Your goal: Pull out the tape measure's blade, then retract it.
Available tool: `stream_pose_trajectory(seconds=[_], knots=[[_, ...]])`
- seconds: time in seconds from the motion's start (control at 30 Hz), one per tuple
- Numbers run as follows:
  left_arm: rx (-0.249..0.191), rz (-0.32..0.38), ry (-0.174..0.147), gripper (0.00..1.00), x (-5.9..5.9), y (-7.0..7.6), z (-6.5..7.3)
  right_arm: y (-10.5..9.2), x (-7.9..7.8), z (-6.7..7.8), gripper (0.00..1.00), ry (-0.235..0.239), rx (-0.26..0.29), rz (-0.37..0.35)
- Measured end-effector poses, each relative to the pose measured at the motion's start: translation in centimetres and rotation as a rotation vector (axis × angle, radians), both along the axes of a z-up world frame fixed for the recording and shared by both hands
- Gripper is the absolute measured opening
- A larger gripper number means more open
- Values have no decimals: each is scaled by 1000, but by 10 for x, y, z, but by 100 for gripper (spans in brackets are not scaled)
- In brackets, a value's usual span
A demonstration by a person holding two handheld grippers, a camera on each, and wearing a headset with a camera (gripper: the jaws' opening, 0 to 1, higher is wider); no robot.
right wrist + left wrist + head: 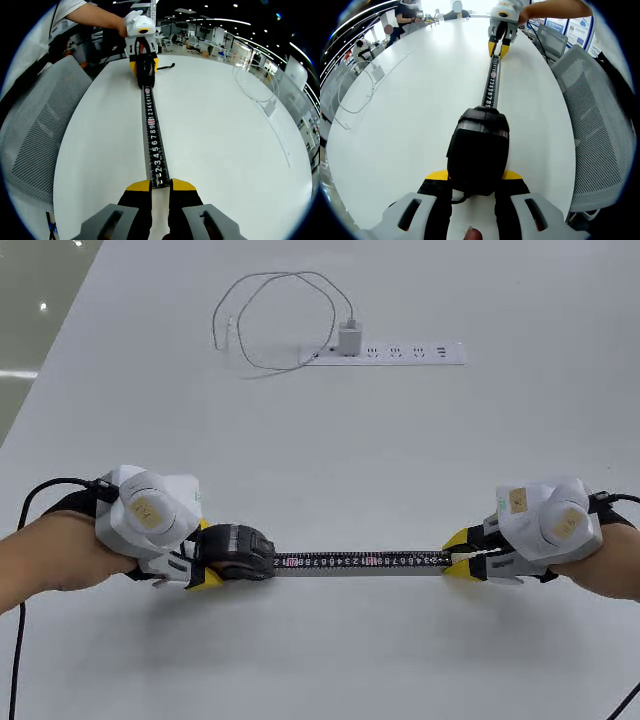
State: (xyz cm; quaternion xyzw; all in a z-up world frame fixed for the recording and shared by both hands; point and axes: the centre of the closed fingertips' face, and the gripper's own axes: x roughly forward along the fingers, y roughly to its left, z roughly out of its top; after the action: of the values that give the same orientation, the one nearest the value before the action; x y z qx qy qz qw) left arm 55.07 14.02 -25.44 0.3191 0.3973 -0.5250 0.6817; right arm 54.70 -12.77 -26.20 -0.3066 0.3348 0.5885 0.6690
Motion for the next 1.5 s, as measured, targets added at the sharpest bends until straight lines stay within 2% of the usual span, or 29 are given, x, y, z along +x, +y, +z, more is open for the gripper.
stream_pose_trajectory(seconds=[0.47, 0.8, 1.17, 1.33, 1.5], knots=[[4, 0, -2, 28, 1, 1, -1, -17, 1, -1, 7, 5, -28, -10], [11, 0, -3, 28, 1, 1, -1, -23, 0, 0, 7, 11, -43, -13], [8, 4, -16, 28, 1, -1, 0, -21, -1, 0, 8, 31, -46, -30], [-10, 18, -10, 28, 2, -2, 1, -21, -1, 0, 9, 43, -44, -41], [-9, 23, -13, 29, 2, -2, 1, -21, -1, 0, 9, 43, -54, -36]])
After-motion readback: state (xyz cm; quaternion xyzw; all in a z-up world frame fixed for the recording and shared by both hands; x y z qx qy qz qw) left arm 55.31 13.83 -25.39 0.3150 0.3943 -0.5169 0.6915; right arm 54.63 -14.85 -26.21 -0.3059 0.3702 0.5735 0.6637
